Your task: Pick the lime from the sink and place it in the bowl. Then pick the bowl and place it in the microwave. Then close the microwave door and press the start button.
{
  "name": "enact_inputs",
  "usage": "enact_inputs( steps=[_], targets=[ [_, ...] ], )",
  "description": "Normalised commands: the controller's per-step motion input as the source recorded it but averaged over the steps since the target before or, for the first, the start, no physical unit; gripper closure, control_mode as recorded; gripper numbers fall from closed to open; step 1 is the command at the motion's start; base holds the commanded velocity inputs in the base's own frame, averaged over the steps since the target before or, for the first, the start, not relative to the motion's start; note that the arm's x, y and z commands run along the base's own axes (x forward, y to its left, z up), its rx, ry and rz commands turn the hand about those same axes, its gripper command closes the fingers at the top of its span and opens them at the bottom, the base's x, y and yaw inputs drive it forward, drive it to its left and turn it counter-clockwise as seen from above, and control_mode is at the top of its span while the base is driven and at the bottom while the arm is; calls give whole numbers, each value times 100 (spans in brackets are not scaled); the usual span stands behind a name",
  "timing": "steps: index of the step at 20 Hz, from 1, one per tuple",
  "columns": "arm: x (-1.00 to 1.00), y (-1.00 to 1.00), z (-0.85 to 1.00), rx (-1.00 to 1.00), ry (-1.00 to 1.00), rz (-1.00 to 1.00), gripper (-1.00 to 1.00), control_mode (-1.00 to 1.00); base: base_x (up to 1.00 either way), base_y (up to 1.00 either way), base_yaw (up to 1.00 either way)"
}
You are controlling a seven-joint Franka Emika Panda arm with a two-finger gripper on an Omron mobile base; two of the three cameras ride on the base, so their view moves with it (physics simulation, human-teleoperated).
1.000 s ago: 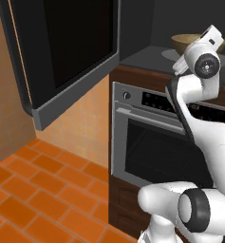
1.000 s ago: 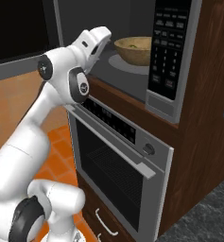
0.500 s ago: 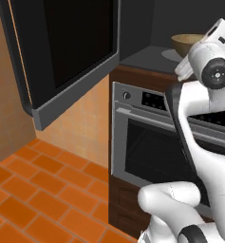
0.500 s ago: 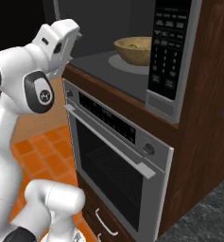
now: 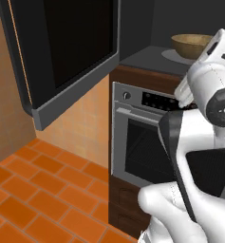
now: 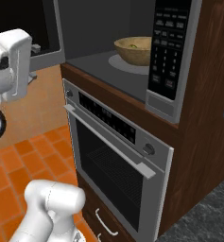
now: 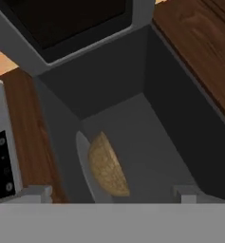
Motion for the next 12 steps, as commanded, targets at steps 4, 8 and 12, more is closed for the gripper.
enact_inputs(
  steps=[4, 8, 12],
  targets=[
    [-96, 72, -14, -7, 4, 0, -100, -100, 0, 0, 0],
    [-71, 71, -11, -1, 9, 0, -100, -100, 0, 0, 0],
    [-40, 81, -18, -2, 8, 0, -100, -100, 0, 0, 0]
  ],
)
